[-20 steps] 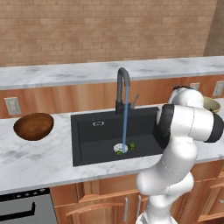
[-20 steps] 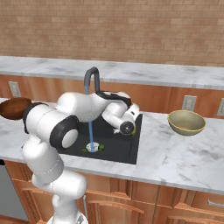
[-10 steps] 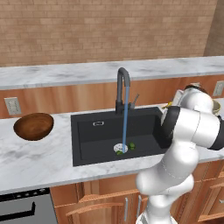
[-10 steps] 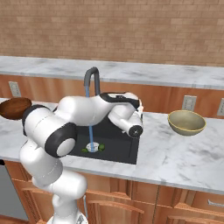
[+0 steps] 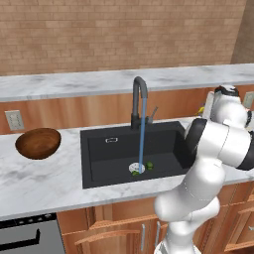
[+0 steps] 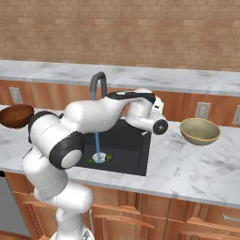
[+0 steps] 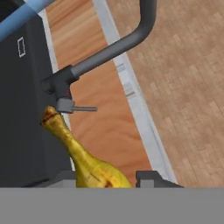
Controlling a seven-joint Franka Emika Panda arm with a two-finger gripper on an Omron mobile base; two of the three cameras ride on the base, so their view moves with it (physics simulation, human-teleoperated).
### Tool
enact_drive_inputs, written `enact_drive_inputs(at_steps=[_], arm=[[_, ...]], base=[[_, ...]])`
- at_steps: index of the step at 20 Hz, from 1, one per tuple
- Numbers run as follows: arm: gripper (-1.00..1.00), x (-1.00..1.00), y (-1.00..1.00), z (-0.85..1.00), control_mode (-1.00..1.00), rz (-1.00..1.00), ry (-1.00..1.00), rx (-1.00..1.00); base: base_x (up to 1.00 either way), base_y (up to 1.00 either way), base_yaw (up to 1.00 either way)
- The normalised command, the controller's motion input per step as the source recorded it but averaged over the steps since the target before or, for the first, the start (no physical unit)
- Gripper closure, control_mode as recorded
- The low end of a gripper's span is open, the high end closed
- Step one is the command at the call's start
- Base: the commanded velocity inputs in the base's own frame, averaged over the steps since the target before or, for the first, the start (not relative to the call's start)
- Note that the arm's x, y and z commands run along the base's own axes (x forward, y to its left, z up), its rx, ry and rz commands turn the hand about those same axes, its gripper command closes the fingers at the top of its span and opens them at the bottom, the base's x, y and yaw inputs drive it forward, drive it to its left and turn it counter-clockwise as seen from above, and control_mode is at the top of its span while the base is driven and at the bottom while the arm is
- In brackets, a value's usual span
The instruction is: Pick the avocados from the sink and place them in one bowl. Place the banana in the other bowl. Then turn off the sink faucet.
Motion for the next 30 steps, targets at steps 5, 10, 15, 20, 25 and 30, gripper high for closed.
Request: enact_drive_inputs(at_steps=[5,10,15,20,25,30], arm=[[1.0,0.01,-0.45,0.0,-1.0,0.05,0.09,-0.03],[1.0,0.02,-0.52,0.0,-1.0,0.06,0.01,0.0],[1.0,0.06,-0.5,0.0,-1.0,0.05,-0.01,0.0],[1.0,0.12,-0.39,-0.05,-1.0,0.01,0.0,0.0],[1.0,0.25,-0.34,-0.09,-1.0,0.03,-0.01,0.01],[1.0,0.36,-0.37,-0.2,-1.0,0.02,0.0,0.04]], base=[[0.0,0.0,0.0],[0.0,0.0,0.0],[0.0,0.0,0.0],[0.0,0.0,0.0],[0.0,0.0,0.0],[0.0,0.0,0.0]])
